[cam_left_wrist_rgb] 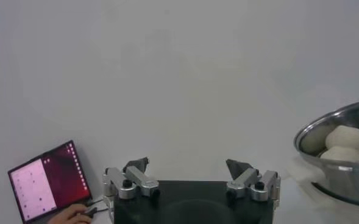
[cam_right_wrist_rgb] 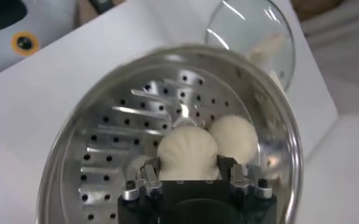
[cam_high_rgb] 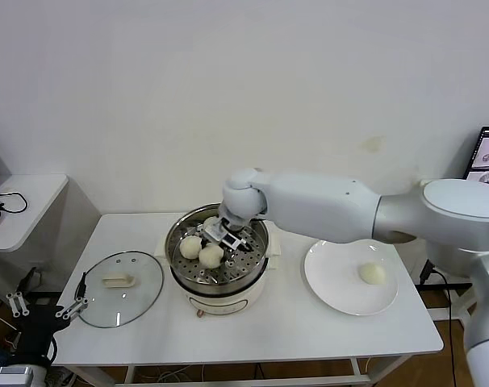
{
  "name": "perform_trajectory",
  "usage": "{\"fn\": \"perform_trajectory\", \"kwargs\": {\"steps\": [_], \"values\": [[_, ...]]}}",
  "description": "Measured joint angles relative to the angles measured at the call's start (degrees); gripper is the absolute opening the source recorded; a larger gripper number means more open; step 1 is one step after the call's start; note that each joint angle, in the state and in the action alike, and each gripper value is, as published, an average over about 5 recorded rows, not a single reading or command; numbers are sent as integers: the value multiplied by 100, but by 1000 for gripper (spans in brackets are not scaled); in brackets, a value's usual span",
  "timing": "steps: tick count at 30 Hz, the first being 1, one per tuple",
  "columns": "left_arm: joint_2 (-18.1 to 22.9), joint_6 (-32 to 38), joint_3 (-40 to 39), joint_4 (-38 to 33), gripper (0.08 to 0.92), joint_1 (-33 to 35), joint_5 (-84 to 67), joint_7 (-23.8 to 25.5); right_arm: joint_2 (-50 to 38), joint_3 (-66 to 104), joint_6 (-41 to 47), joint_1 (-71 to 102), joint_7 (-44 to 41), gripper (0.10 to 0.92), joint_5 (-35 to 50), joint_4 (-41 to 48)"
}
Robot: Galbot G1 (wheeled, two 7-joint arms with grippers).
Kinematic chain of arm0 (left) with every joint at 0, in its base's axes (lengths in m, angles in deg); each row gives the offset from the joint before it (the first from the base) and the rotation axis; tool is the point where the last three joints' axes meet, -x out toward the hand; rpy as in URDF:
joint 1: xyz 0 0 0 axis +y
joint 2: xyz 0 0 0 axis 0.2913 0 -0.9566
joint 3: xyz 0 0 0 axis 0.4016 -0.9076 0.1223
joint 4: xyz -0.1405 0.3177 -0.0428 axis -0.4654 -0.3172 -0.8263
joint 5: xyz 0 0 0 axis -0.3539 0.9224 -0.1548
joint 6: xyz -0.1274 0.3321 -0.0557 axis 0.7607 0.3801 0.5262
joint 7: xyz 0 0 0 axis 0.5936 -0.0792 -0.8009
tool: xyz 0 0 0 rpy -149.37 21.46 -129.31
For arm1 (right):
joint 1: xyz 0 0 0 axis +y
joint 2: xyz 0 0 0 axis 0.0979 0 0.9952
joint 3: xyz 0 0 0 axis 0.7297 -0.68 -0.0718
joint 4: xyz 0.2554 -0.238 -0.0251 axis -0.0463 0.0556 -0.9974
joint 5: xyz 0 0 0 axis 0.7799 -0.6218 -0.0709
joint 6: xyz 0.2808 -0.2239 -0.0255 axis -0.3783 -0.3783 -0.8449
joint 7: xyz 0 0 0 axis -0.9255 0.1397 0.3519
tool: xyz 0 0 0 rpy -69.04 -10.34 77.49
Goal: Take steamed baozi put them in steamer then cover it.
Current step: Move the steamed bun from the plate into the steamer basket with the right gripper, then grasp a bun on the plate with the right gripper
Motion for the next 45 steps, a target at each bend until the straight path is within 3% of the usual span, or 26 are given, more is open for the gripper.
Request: {"fn": "perform_trajectory", "kwargs": {"steps": [5,17,31,45], "values": [[13,8,9,4,823,8,-5,-4,75,-86,-238,-25,-30,632,-140,-8],[15,21,15,3,823,23,-6,-7,59,-143,-509,-148,-95,814,-291,-97],[-107,23,90,17,823,-14,-51,-8,-491,140,-267,-528,-311,823,-29,-408],[-247,3,-51,63,823,-151,-62,7,-2348,685,918,-355,-594,823,219,-937]]}}
